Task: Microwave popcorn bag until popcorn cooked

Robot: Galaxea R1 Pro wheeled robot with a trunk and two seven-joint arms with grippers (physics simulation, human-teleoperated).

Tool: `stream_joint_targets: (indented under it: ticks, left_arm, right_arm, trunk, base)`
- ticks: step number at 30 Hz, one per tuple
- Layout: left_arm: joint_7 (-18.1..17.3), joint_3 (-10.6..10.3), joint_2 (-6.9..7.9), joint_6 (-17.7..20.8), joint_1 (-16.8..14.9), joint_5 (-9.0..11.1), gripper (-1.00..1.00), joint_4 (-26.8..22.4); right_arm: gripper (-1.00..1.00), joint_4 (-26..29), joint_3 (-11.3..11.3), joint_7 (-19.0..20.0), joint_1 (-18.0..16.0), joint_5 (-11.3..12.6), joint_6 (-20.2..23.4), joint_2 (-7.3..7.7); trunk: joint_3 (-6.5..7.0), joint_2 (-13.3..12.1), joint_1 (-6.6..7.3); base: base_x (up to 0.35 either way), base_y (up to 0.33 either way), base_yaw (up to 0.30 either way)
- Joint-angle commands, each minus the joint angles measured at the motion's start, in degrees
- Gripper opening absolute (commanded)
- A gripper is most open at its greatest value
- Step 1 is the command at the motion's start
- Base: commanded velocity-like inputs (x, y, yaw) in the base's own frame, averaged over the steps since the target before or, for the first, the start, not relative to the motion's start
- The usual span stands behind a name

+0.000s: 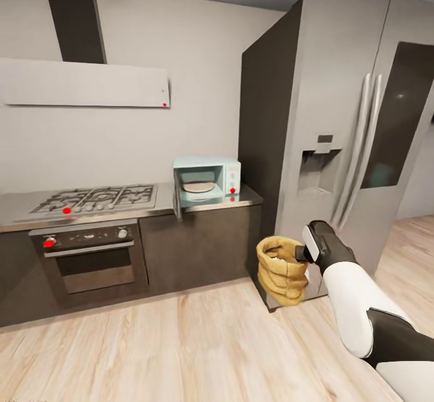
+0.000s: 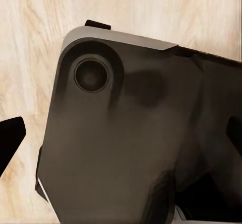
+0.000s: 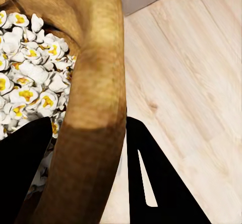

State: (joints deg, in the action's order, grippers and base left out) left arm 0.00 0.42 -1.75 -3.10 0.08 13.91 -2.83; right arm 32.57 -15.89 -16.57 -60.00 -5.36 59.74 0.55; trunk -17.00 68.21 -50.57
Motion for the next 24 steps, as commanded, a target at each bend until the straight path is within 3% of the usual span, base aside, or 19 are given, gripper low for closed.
stream_joint_targets:
  ticks: [1,7,9,12,24]
  left_arm:
    - [0.0,0.0,-0.01,-0.1,0.0,0.3,1.0,-0.1]
    - [0.0,0.0,-0.01,-0.3,0.0,0.3,1.0,-0.1]
    - [0.0,0.0,-0.01,-0.3,0.0,0.3,1.0,-0.1]
    - [0.0,0.0,-0.01,-0.3,0.0,0.3,1.0,-0.1]
    - [0.0,0.0,-0.01,-0.6,0.0,0.4,1.0,-0.1]
  right_arm:
    - [-1.0,0.1,-0.2,0.3,0.0,-0.5,0.3,-0.02]
    - [-1.0,0.0,-0.1,0.8,0.0,-0.4,0.3,-0.09]
    - [-1.0,0.0,-0.1,4.2,0.0,-0.4,0.3,-0.04]
    - [-1.0,0.0,-0.1,5.4,0.0,-0.4,0.3,-0.02]
    - [-1.0,0.0,-0.1,5.9,0.0,-0.4,0.3,-0.58]
  trunk:
    - [-0.06,0.0,-0.03]
    - [-0.06,0.0,-0.03]
    - [-0.06,0.0,-0.03]
    - [-0.06,0.0,-0.03]
    - [-0.06,0.0,-0.03]
  base:
    - [0.281,-0.23,0.255]
    - [0.281,-0.23,0.242]
    - [0.281,-0.23,0.227]
    - [0.281,-0.23,0.222]
    - [0.281,-0.23,0.205]
